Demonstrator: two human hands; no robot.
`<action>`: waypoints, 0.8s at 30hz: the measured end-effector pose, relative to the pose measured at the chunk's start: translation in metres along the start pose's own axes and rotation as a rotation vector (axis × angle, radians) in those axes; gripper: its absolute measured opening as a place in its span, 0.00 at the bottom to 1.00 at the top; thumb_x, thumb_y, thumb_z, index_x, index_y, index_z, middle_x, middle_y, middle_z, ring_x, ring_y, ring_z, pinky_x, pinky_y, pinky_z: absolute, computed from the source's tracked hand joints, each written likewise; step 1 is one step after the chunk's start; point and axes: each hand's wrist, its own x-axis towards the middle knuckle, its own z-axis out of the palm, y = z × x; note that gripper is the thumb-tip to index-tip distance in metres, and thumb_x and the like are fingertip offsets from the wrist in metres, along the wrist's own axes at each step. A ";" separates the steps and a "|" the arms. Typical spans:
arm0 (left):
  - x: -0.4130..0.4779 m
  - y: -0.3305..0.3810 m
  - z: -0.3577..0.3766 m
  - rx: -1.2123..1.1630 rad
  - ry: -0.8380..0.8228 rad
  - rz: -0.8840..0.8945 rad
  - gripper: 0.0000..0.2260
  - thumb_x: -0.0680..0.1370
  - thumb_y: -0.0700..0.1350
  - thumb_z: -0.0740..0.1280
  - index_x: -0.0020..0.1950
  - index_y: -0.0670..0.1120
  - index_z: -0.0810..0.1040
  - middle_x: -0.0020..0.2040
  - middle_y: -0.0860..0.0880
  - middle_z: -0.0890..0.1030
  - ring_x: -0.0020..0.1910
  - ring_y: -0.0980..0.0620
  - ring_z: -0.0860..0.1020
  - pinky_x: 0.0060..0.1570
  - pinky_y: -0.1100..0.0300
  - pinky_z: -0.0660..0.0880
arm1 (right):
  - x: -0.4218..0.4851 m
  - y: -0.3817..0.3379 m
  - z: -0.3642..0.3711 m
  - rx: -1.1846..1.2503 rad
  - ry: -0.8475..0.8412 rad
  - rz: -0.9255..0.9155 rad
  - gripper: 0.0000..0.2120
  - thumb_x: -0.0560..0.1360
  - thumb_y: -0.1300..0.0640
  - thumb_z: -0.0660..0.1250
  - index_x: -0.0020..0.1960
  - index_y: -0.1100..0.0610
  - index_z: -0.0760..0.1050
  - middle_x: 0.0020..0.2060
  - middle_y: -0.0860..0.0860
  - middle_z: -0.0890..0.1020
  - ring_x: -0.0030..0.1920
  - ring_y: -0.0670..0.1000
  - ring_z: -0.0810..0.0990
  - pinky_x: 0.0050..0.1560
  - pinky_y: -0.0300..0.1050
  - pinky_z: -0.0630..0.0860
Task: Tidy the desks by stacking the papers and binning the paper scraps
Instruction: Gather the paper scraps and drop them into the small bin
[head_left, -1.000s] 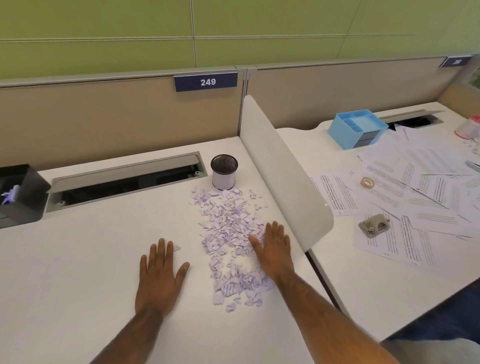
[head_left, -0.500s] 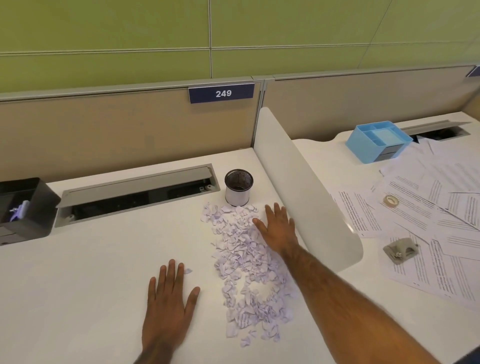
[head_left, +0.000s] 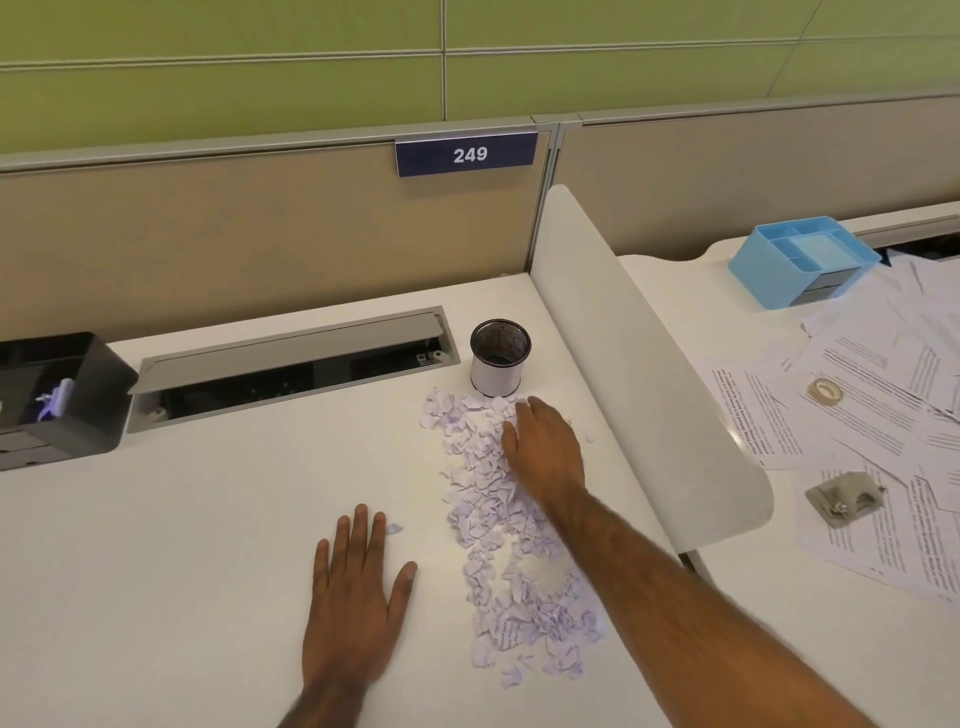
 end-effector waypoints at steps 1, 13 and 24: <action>0.000 -0.001 0.000 0.001 -0.001 -0.002 0.33 0.83 0.65 0.44 0.84 0.49 0.52 0.84 0.50 0.48 0.83 0.50 0.46 0.80 0.46 0.48 | 0.007 0.000 0.000 0.026 -0.076 -0.001 0.23 0.83 0.47 0.56 0.71 0.60 0.70 0.71 0.59 0.72 0.70 0.60 0.72 0.69 0.55 0.70; 0.002 0.001 -0.002 0.000 -0.010 -0.012 0.33 0.83 0.65 0.43 0.84 0.50 0.49 0.84 0.51 0.46 0.83 0.50 0.44 0.80 0.47 0.47 | -0.020 -0.051 -0.006 -0.104 -0.087 -0.077 0.23 0.84 0.43 0.52 0.62 0.58 0.77 0.61 0.57 0.80 0.57 0.58 0.79 0.57 0.54 0.75; 0.000 0.001 -0.004 -0.028 -0.009 -0.019 0.32 0.84 0.64 0.45 0.84 0.51 0.48 0.84 0.52 0.45 0.83 0.51 0.43 0.80 0.47 0.46 | -0.002 -0.088 0.001 -0.189 -0.235 -0.129 0.24 0.85 0.43 0.50 0.64 0.59 0.76 0.60 0.58 0.80 0.59 0.60 0.79 0.57 0.55 0.75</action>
